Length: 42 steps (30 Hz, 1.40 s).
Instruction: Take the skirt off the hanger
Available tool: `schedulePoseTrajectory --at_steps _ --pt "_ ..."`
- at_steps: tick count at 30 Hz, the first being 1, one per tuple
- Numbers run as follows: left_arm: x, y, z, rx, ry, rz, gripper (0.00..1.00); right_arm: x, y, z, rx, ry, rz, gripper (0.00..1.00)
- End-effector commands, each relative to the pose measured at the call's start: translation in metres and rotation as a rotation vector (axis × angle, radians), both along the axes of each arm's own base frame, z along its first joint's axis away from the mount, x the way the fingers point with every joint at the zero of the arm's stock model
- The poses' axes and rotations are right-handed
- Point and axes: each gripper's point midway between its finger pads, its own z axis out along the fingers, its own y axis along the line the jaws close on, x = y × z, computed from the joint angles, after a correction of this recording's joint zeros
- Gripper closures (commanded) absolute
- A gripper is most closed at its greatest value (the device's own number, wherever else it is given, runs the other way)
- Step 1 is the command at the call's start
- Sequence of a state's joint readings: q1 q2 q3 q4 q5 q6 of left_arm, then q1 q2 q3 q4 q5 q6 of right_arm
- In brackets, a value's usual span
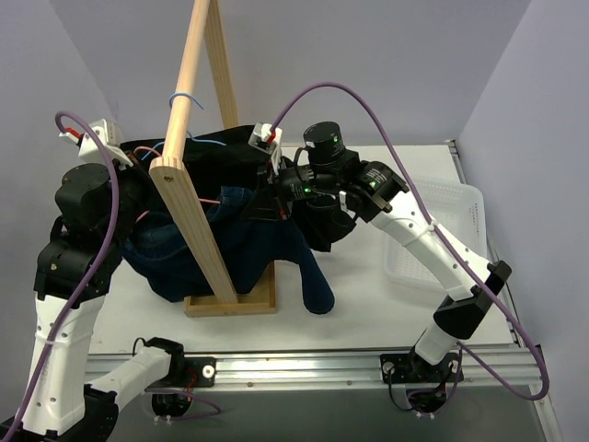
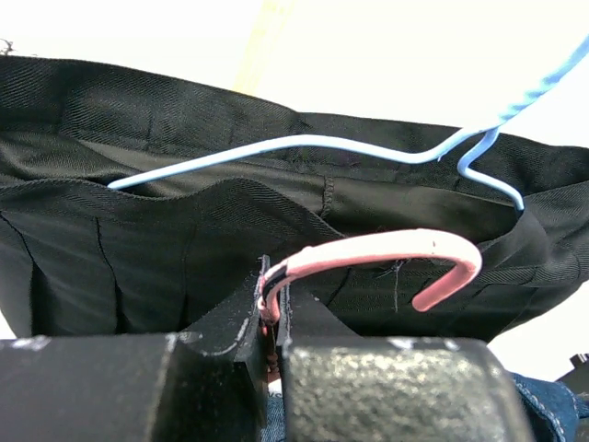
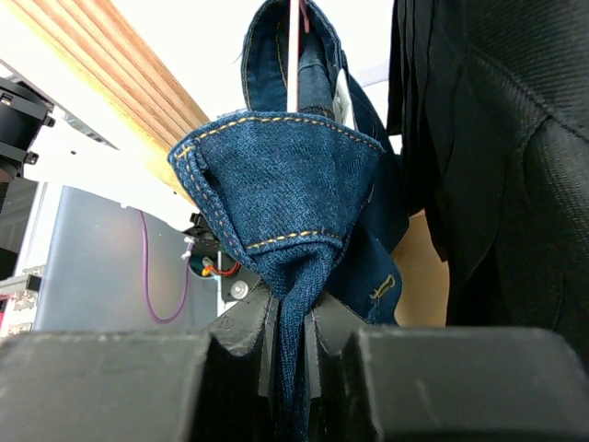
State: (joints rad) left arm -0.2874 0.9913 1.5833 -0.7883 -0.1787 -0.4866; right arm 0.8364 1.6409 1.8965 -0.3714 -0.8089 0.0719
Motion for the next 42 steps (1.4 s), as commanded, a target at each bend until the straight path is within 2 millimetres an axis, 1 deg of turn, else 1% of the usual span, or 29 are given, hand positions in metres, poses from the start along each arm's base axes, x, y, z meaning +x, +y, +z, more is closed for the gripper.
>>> schedulePoseTrajectory --at_steps 1,2,3,4,5,6,7,8,9,10,12,14,15,16,17,20,21,22,23,24,25,26,27,29,30,35,39,42 --pt "-0.001 -0.006 0.007 -0.009 -0.026 -0.031 0.98 -0.021 -0.004 0.057 0.169 -0.105 0.071 1.00" --pt "-0.003 -0.002 0.007 0.004 -0.021 -0.019 0.98 -0.015 -0.005 0.059 0.165 -0.104 0.037 1.00" --pt "-0.005 0.001 0.006 0.012 -0.018 -0.008 0.98 -0.012 -0.003 0.054 0.148 -0.089 0.030 1.00" --pt "-0.007 0.003 0.007 0.022 -0.018 0.001 0.98 -0.013 -0.005 0.048 0.118 -0.076 0.033 0.95" --pt "-0.011 0.006 0.008 0.034 -0.028 0.005 0.98 -0.008 -0.005 0.044 0.099 -0.075 -0.001 0.84" --pt "-0.014 0.008 0.005 0.039 -0.026 0.007 0.98 -0.003 -0.007 0.041 0.080 -0.072 -0.041 0.75" --pt "-0.016 0.011 0.004 0.039 -0.029 0.021 0.98 0.002 -0.010 0.035 0.058 -0.063 -0.079 0.58" --pt "-0.020 0.013 0.005 0.040 -0.034 0.028 0.98 0.003 -0.012 0.032 0.047 -0.057 -0.099 0.51" --pt "-0.022 0.016 0.007 0.040 -0.040 0.038 0.98 0.009 -0.016 0.028 0.032 -0.060 -0.143 0.41" --pt "-0.023 0.017 0.008 0.042 -0.042 0.042 0.98 0.010 -0.019 0.024 0.013 -0.054 -0.163 0.38" --pt "-0.023 0.017 0.008 0.047 -0.043 0.038 0.98 0.013 -0.024 0.024 0.003 -0.060 -0.187 0.34" --pt "-0.018 0.016 0.006 0.056 -0.026 0.041 0.98 0.011 -0.024 0.022 0.007 -0.053 -0.185 0.34" --pt "-0.017 0.015 0.008 0.056 -0.026 0.038 0.98 0.009 -0.023 0.021 0.011 -0.037 -0.179 0.30" --pt "-0.016 0.012 0.012 0.047 -0.037 0.026 0.98 0.008 -0.022 0.023 0.014 -0.036 -0.173 0.29" --pt "-0.014 0.008 0.015 0.038 -0.053 0.004 0.98 0.010 -0.020 0.021 0.006 -0.035 -0.167 0.29" --pt "-0.007 0.004 0.013 0.040 -0.037 -0.001 0.98 0.014 -0.019 0.029 0.012 -0.056 -0.169 0.28" --pt "-0.006 0.003 0.013 0.040 -0.033 -0.006 0.98 0.015 -0.014 0.025 0.005 -0.050 -0.158 0.28" --pt "-0.005 0.002 0.015 0.040 -0.038 -0.010 0.98 0.013 -0.012 0.026 0.008 -0.040 -0.139 0.28" --pt "-0.004 0.000 0.020 0.035 -0.048 -0.019 0.98 0.013 -0.009 0.034 0.024 -0.042 -0.124 0.28" --pt "-0.003 -0.002 0.022 0.032 -0.050 -0.031 0.98 0.016 -0.001 0.027 0.012 -0.025 -0.111 0.28" --pt "-0.003 -0.003 0.025 0.031 -0.053 -0.034 0.98 0.016 0.002 0.027 0.009 -0.020 -0.107 0.28" --pt "-0.002 -0.004 0.027 0.031 -0.050 -0.039 0.98 0.016 0.005 0.032 0.018 -0.031 -0.109 0.28" --pt "-0.001 -0.005 0.027 0.031 -0.047 -0.045 0.98 0.019 0.011 0.027 0.010 -0.025 -0.103 0.28" --pt "-0.002 -0.007 0.027 0.029 -0.042 -0.052 0.98 0.019 0.016 0.028 0.017 -0.026 -0.095 0.28" --pt "-0.002 -0.007 0.029 0.029 -0.047 -0.054 0.98 0.020 0.019 0.030 0.021 -0.031 -0.091 0.28" --pt "-0.005 -0.007 0.026 0.033 -0.040 -0.059 0.98 0.023 0.020 0.032 0.020 -0.041 -0.101 0.30" --pt "-0.007 -0.007 0.026 0.028 -0.045 -0.063 0.98 0.019 0.023 0.031 0.027 -0.033 -0.091 0.36" --pt "-0.007 -0.009 0.024 0.022 -0.041 -0.068 0.98 0.023 0.026 0.031 0.027 -0.034 -0.111 0.38"
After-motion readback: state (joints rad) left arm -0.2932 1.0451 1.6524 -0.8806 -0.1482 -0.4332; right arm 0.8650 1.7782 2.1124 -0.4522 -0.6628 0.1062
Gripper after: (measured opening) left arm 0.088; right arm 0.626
